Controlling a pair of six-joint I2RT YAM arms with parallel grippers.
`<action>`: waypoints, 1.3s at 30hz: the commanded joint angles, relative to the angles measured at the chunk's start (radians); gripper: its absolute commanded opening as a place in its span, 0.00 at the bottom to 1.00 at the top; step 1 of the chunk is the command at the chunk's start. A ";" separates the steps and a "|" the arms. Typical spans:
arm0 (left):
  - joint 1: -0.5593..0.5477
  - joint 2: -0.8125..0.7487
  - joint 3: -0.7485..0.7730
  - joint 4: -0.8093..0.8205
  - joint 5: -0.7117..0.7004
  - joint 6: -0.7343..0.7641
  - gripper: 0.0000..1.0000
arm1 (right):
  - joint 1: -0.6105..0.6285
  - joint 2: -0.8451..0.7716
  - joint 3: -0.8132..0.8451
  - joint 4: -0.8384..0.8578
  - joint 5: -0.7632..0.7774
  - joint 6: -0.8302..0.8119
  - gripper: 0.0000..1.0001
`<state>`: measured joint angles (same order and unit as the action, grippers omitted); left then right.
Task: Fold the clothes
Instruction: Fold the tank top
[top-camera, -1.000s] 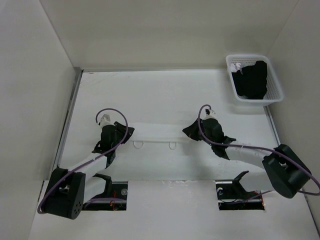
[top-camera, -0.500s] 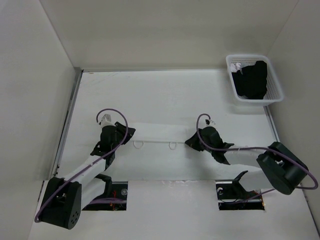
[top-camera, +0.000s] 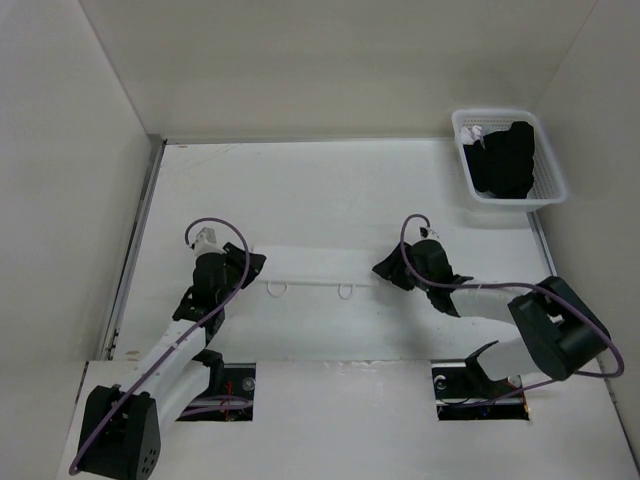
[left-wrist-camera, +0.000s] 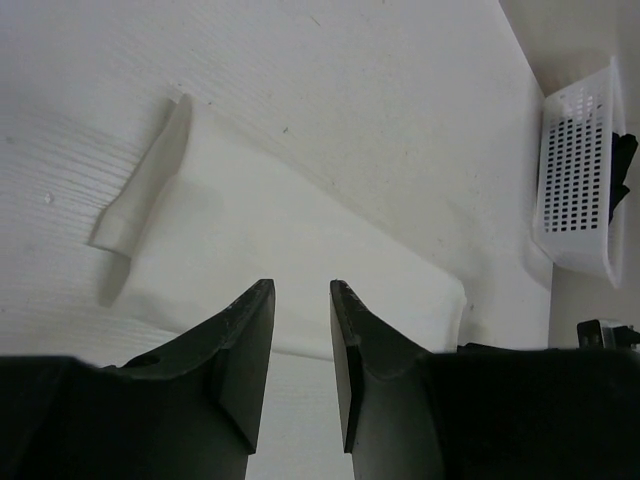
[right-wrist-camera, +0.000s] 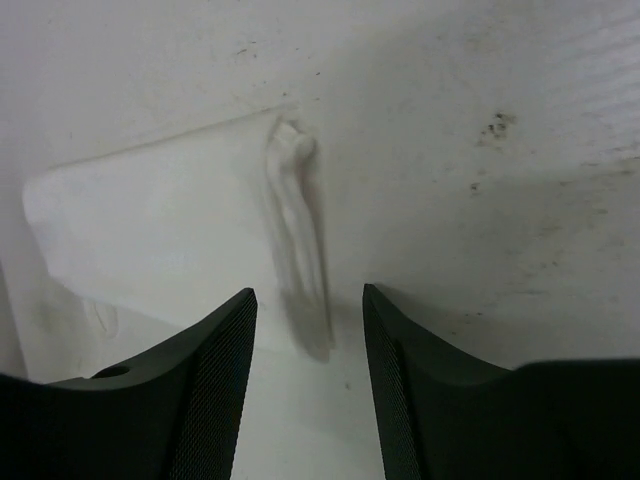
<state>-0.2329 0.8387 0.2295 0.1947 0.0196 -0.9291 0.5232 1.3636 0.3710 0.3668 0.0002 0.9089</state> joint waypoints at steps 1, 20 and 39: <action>0.013 -0.032 0.033 -0.001 0.014 0.023 0.27 | -0.007 0.080 0.049 0.061 -0.098 -0.021 0.52; -0.076 -0.039 0.022 0.005 -0.007 0.004 0.28 | -0.022 -0.271 -0.049 -0.108 -0.008 0.009 0.07; -0.150 -0.093 0.008 0.017 0.009 -0.019 0.30 | 0.281 0.150 0.778 -0.736 0.184 -0.156 0.06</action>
<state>-0.3763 0.7731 0.2295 0.1680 0.0120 -0.9409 0.7670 1.4292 1.0344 -0.2909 0.1432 0.7746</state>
